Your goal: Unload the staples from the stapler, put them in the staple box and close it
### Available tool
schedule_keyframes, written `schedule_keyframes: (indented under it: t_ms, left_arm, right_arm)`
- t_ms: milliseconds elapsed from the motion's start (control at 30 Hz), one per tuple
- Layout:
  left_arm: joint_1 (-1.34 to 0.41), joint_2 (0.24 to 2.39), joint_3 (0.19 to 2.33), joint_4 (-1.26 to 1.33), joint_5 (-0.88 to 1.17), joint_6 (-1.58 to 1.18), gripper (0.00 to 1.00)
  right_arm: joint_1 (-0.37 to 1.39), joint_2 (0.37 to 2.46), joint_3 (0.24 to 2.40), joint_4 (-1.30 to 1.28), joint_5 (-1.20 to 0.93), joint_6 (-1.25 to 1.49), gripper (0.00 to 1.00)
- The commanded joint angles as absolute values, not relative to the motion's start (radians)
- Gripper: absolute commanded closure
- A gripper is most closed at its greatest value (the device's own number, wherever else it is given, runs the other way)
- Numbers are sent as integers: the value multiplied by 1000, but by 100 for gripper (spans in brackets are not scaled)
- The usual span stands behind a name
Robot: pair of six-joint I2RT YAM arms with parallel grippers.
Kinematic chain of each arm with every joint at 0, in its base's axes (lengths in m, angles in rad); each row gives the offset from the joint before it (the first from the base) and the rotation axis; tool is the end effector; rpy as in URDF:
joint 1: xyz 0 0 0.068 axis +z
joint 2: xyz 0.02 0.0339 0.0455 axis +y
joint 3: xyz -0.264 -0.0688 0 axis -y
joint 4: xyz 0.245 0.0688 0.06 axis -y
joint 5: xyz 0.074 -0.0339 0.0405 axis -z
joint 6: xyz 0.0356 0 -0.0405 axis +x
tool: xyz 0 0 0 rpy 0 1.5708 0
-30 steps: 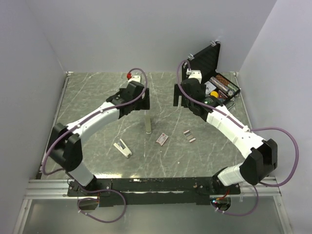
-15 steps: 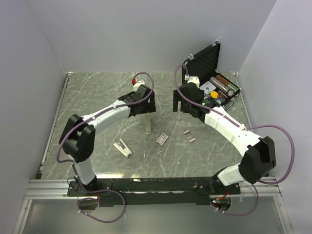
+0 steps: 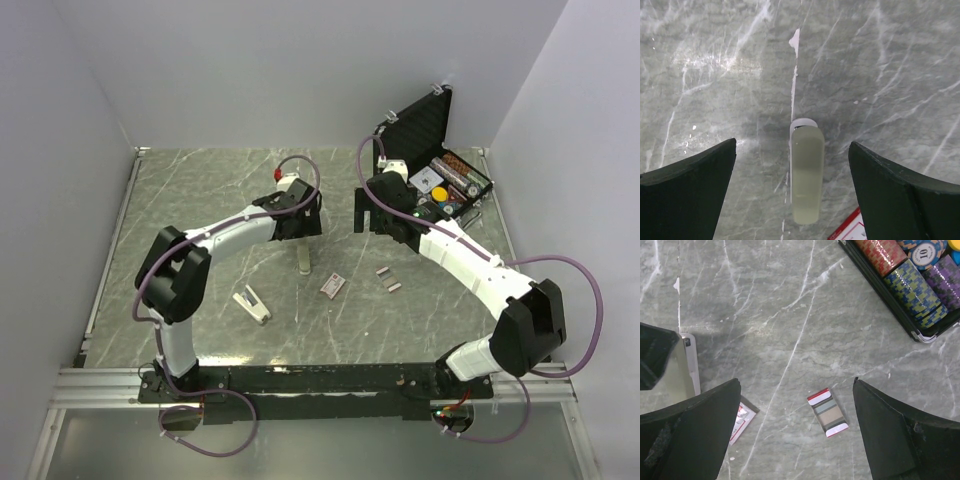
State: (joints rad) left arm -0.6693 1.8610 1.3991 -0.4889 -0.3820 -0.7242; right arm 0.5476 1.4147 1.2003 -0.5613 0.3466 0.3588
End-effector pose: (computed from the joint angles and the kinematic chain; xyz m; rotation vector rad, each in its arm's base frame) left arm 0.3249 -0.2401 0.2239 -0.2169 2.4219 -0.1390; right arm 0.2691 0.1500 0.3055 -0.0482 2.2900 0.0605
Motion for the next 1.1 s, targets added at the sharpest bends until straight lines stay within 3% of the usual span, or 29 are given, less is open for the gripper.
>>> schedule_keyframes:
  t_ms: [0,267,433,633,1067]
  left_arm:
    - [-678,1897,1388,-460,-373,-758,1]
    - [-719,1948,1425,-486,-417,-753,3]
    - [-729,1960,1428,-486,-422,-752,14]
    - [-742,1979,1450,-497,-456,-739,34]
    - [-765,2013,1483,-523,-515,-732,54]
  right_arm:
    - [552,1420,1201,-548,345,361,0]
    - [554,1413,1190,-545,350,362,0]
    - [554,1411,1189,-548,351,365,0]
    - [554,1397,1178,-543,348,365,0]
    - [554,1407,1180,-549,341,367,0]
